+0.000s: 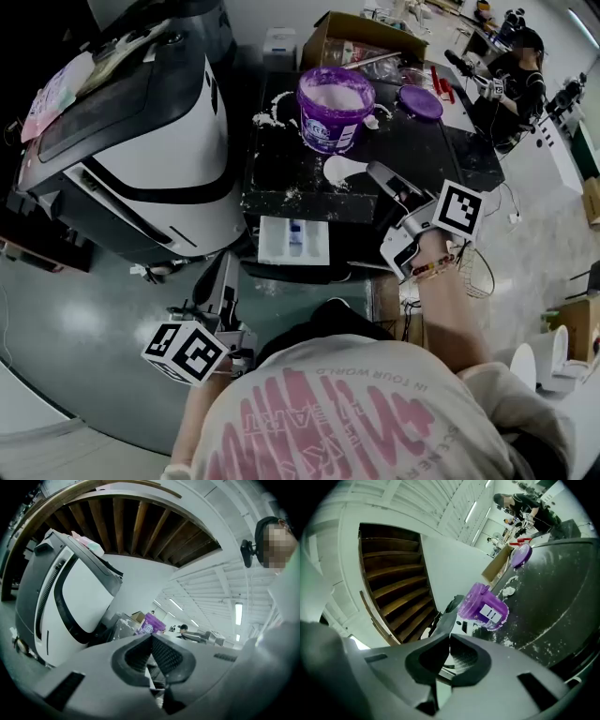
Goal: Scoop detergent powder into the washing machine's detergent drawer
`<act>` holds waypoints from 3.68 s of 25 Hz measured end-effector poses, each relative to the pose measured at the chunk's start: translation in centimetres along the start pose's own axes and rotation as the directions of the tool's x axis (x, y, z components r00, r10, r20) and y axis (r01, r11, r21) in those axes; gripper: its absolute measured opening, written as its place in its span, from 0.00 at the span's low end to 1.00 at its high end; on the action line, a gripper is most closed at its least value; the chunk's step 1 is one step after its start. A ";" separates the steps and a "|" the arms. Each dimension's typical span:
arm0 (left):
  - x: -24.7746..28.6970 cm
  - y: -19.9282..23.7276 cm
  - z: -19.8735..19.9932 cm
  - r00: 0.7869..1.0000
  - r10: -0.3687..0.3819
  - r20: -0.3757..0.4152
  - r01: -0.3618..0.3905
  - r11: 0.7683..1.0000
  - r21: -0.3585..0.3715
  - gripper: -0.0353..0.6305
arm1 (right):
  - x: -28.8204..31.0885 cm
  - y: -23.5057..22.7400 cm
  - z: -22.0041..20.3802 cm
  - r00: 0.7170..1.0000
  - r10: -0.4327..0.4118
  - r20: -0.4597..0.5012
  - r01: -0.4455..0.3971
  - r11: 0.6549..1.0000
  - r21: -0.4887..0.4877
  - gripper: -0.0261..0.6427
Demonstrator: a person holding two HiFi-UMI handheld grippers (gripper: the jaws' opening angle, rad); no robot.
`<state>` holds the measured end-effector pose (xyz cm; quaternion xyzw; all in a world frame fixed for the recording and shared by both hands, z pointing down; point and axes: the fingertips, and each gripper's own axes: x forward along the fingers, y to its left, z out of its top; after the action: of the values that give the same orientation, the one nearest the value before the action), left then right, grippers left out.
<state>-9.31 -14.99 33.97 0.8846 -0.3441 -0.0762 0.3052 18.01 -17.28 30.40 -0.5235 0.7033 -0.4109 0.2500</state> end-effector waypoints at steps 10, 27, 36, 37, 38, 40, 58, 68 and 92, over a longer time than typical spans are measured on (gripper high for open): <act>0.1 -0.5 -2.7 0.999 0.002 -0.051 -0.003 1.000 -0.010 0.05 | -2.2 -2.0 -3.2 0.998 -0.044 -0.040 0.045 0.999 0.025 0.04; -1.4 -5.5 -7.3 0.995 0.092 -0.038 -0.094 0.995 -0.035 0.05 | -6.8 -4.1 -6.8 0.978 -0.004 -0.206 0.018 0.998 0.067 0.04; -5.6 -8.9 -10.5 0.986 0.162 -0.037 -0.163 0.986 -0.024 0.05 | -11.1 -5.0 -9.5 0.960 0.021 -0.281 0.003 0.996 0.088 0.04; -6.3 -9.1 -10.7 0.984 0.174 -0.035 -0.175 0.984 -0.025 0.06 | -11.4 -5.0 -9.7 0.959 0.028 -0.283 -0.002 0.996 0.093 0.04; -7.0 -9.3 -10.9 0.982 0.184 -0.031 -0.185 0.982 -0.025 0.05 | -11.7 -4.9 -9.9 0.958 0.036 -0.285 -0.008 0.995 0.099 0.04; -8.3 -9.7 -11.2 0.979 0.204 -0.015 -0.204 0.979 -0.020 0.06 | -12.2 -4.8 -10.3 0.956 0.050 -0.289 -0.019 0.994 0.109 0.04; -11.5 -11.4 -9.7 0.968 0.245 0.052 -0.247 0.968 0.036 0.05 | -12.2 -3.6 -10.6 0.962 0.103 -0.251 -0.068 0.987 0.143 0.04; -9.6 -7.8 -7.1 0.979 0.201 0.037 -0.202 0.979 0.032 0.06 | -8.7 -4.1 -11.7 0.964 0.053 -0.260 -0.022 0.992 0.121 0.04; -6.5 3.3 -1.8 0.991 0.131 -0.038 -0.132 0.990 -0.042 0.06 | 1.6 -5.8 -16.6 0.953 -0.112 -0.281 0.139 0.987 0.081 0.04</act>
<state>-15.46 -11.77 36.91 0.8543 -0.3945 -0.0476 0.3351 7.65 -14.18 44.32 -0.4917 0.6750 -0.5295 0.1491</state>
